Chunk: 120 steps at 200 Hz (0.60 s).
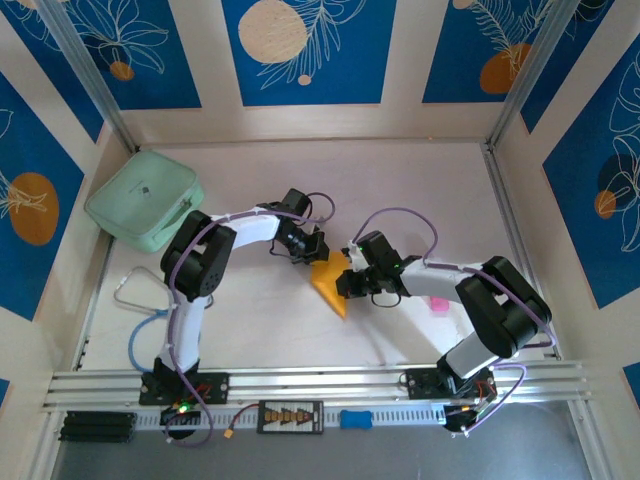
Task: Fold a paper plane with a square sheet of paper (pick it up from the middle)
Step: Third fold the triangle at the center of the table.
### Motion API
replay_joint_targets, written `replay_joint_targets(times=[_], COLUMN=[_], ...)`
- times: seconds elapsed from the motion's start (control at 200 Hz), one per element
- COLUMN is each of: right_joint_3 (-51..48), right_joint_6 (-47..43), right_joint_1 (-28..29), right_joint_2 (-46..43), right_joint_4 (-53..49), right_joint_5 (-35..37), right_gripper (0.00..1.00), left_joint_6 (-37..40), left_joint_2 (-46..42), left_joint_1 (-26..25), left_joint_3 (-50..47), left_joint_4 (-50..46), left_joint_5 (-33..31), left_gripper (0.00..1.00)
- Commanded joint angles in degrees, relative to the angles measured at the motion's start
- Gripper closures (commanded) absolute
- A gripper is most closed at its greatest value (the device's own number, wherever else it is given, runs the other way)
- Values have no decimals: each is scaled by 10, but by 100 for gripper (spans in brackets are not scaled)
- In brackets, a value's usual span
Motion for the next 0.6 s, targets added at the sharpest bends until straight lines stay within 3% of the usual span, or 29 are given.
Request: replay_joint_targets(times=[0.0,0.595], right_joint_3=[10,25], right_joint_6=[1,-2], right_joint_1=[-3,-4], right_joint_2=[6,20], right_joint_4=[-11,-23], right_joint_5=[9,16], right_gripper=[100,100], left_joint_6=[7,6], left_joint_2=[10,10], left_joint_1=[-8,-8], left_joint_3=[-16,-16], left_joint_4=[-33,-31], left_joint_5=[-38,-37], left_gripper=[91,91])
